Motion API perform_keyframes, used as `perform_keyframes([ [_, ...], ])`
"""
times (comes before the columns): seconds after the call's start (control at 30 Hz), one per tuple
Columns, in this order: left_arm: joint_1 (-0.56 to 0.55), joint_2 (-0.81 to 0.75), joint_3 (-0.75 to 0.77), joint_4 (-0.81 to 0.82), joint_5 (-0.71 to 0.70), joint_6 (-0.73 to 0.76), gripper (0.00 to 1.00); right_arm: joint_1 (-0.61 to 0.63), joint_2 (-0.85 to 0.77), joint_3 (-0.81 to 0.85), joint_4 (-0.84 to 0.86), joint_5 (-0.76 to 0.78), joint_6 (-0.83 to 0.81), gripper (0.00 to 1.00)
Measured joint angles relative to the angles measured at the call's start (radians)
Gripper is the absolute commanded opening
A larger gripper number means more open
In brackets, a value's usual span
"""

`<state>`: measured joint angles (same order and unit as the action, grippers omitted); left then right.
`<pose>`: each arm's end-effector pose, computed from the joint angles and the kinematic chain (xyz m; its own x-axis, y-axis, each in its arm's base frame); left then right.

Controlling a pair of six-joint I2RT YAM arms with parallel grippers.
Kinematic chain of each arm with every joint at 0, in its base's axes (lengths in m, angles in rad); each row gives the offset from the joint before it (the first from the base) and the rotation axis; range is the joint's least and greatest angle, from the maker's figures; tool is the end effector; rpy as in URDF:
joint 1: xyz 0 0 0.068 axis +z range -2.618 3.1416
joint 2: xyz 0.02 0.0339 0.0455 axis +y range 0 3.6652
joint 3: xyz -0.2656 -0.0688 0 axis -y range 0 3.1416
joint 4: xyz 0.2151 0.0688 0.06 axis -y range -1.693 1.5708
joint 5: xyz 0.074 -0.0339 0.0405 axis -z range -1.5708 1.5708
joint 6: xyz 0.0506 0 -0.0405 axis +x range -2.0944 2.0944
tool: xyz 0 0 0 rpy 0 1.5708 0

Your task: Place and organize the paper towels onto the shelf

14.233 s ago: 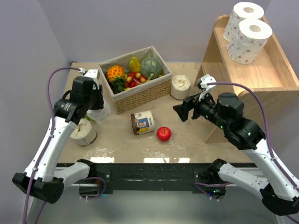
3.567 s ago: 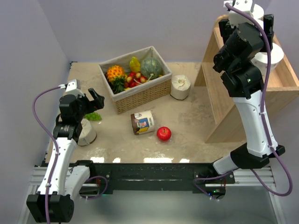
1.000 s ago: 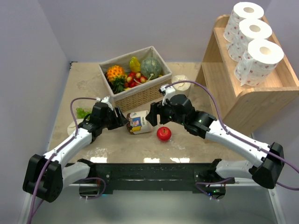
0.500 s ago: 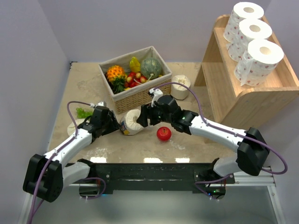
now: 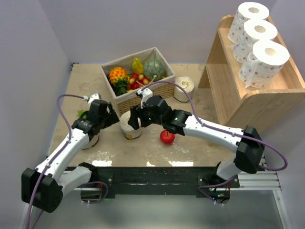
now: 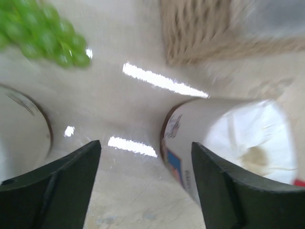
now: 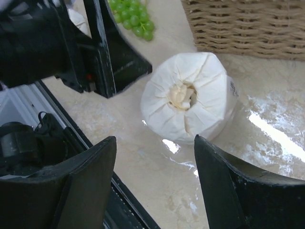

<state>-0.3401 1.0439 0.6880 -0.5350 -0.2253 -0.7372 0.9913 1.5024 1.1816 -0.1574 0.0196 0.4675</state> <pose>0.1796 -0.0516 0.2285 -0.6723 -0.4571 -0.5822 -0.3501 0.8894 -0.2940 0.1846 0.2802 0.3103 -0.5977 -0.0904 -0.7966 -0.6247 0.6753 0.3921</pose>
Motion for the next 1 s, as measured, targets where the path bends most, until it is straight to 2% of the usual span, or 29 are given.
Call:
perform_keyframes([
  [0.17, 0.06, -0.051, 0.174, -0.017, -0.14, 0.046, 1.0, 0.052, 0.114, 0.149, -0.062, 0.057, -0.034, 0.68],
  [0.37, 0.268, -0.103, 0.213, 0.024, -0.22, 0.1, 1.0, 0.094, 0.287, 0.319, -0.175, 0.121, -0.063, 0.68],
  [0.6, 0.28, -0.142, 0.171, 0.043, -0.226, 0.159, 1.0, 0.127, 0.431, 0.446, -0.278, 0.191, -0.093, 0.66],
  [0.8, 0.28, -0.238, 0.123, 0.035, -0.225, 0.183, 1.0, 0.142, 0.498, 0.521, -0.347, 0.25, -0.119, 0.67],
  [1.0, 0.28, -0.256, 0.123, 0.047, -0.227, 0.185, 1.0, 0.151, 0.569, 0.587, -0.402, 0.311, -0.154, 0.66],
])
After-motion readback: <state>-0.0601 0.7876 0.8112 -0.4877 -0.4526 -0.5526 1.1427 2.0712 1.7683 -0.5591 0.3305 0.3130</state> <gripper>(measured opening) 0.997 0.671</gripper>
